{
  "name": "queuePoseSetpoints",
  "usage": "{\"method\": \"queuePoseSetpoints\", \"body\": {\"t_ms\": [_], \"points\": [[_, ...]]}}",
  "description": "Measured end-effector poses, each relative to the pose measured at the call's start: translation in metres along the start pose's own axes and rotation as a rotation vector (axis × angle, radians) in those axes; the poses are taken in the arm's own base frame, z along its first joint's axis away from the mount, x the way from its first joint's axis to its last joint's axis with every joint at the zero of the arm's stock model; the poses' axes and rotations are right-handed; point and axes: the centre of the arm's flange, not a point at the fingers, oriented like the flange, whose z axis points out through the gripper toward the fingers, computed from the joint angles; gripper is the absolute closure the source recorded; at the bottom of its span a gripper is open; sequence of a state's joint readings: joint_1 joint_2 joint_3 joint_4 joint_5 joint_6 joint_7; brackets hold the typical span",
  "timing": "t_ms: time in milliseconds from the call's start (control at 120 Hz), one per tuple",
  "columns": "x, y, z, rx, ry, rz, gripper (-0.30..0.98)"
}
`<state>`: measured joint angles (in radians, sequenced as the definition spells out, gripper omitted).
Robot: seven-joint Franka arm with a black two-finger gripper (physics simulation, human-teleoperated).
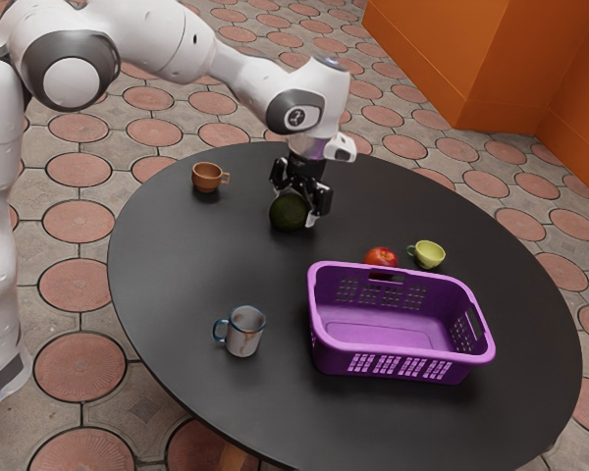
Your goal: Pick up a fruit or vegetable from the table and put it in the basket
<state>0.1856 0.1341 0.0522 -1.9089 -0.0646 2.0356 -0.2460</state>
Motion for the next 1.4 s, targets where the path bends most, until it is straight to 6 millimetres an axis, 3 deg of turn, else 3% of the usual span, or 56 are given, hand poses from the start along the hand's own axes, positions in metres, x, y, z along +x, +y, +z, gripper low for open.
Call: {"method": "queuePoseSetpoints", "body": {"t_ms": [483, 608, 717, 767, 950, 1008, 1083, 1150, 1233, 1308, 1400], "points": [[-0.001, 0.000, -0.005, -0.009, 0.006, 0.002, 0.00], [0.000, -0.001, -0.004, -0.009, 0.005, 0.002, 0.17], [0.000, -0.001, -0.004, -0.006, 0.006, 0.001, 0.22], [0.000, 0.001, -0.009, -0.006, 0.016, 0.003, 0.25], [0.004, 0.015, -0.054, -0.010, 0.097, 0.033, 0.35], [0.003, 0.034, -0.080, -0.011, 0.139, 0.069, 0.35], [-0.006, 0.075, -0.119, -0.017, 0.197, 0.145, 0.34], [-0.024, 0.121, -0.144, -0.021, 0.233, 0.231, 0.33], [-0.055, 0.192, -0.177, -0.039, 0.283, 0.367, 0.34], [-0.079, 0.243, -0.187, -0.050, 0.295, 0.467, 0.31], [-0.081, 0.279, -0.181, -0.061, 0.288, 0.529, 0.31]]}}
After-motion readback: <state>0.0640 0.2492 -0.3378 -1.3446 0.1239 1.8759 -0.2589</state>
